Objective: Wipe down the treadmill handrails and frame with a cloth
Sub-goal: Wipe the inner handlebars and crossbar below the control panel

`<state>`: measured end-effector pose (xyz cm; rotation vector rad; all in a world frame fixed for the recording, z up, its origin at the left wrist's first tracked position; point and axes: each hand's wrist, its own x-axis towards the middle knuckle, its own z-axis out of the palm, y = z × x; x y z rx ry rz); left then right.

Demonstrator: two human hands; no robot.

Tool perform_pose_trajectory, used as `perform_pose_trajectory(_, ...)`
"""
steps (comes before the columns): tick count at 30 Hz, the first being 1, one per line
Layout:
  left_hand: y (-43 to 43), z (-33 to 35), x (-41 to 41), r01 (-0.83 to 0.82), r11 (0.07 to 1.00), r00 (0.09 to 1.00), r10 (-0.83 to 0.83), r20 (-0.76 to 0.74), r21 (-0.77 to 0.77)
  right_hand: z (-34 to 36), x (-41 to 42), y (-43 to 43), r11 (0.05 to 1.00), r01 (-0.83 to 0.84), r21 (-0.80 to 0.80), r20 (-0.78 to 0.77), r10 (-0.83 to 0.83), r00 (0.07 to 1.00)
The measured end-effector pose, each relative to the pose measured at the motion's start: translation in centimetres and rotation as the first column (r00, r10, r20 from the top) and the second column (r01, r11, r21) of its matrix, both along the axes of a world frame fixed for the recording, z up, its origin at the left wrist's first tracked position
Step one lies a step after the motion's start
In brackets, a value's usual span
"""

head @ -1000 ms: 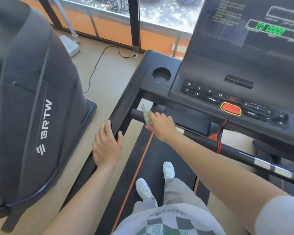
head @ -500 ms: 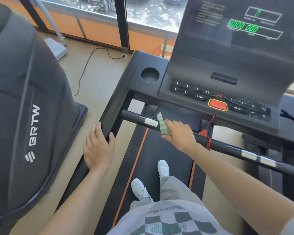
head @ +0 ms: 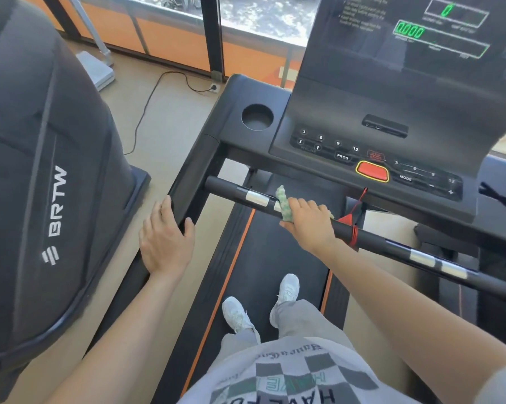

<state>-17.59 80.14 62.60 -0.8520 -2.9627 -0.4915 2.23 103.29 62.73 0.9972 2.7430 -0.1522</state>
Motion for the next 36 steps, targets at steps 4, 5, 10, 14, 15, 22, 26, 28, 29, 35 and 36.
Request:
perform_pose_trajectory(4,1.7,-0.3,2.7,-0.071,0.997,0.997,0.071,0.033,0.015,0.2,-3.8,-0.8,0.992,-0.061,-0.108,-0.045,0.056,0.997)
perform_pose_trajectory(5,2.5,-0.4,3.9,-0.05,0.998,0.999,0.049,0.021,0.047,0.3,-4.4,-0.9,0.988,-0.076,-0.135,-0.061,0.068,0.996)
perform_pose_trajectory(10,7.6,0.7,10.6,-0.017,0.964,0.801,-0.146,0.58,0.267,1.2,-2.5,0.5,0.92,-0.171,-0.352,-0.167,0.118,0.979)
perform_pose_trajectory(14,11.8,2.2,13.9,-0.48,0.832,0.363,-0.102,0.926,0.28,3.2,1.8,2.1,0.821,-0.089,-0.564,-0.31,-0.111,0.944)
perform_pose_trajectory(15,12.7,2.6,14.4,-0.566,0.786,0.28,-0.101,0.955,0.248,3.6,2.9,2.4,0.807,-0.064,-0.587,-0.341,-0.175,0.924)
perform_pose_trajectory(22,15.4,2.1,16.1,-0.779,0.627,-0.166,-0.199,0.966,-0.005,2.4,6.6,4.9,0.87,0.056,-0.489,-0.278,-0.216,0.936)
perform_pose_trajectory(26,16.2,1.4,16.6,-0.802,0.596,-0.247,-0.281,0.928,-0.033,2.2,5.9,6.1,0.84,0.022,-0.542,-0.174,-0.137,0.975)
perform_pose_trajectory(28,16.6,0.9,16.1,-0.838,0.545,-0.23,-0.293,0.928,-0.035,2.1,4.6,6.7,0.818,-0.023,-0.575,-0.148,-0.077,0.986)
perform_pose_trajectory(29,16.8,0.7,15.8,-0.858,0.513,-0.21,-0.29,0.934,-0.033,2.2,3.9,6.9,0.803,-0.042,-0.594,-0.145,-0.055,0.988)
perform_pose_trajectory(35,16.6,0.1,12.9,-0.946,0.322,-0.055,-0.264,0.963,0.034,1.5,-1.8,7.2,0.719,-0.143,-0.681,-0.164,0.041,0.986)
perform_pose_trajectory(36,16.4,0.1,12.1,-0.953,0.3,-0.031,-0.258,0.966,0.049,1.5,-2.9,7.1,0.701,-0.16,-0.695,-0.175,0.051,0.983)
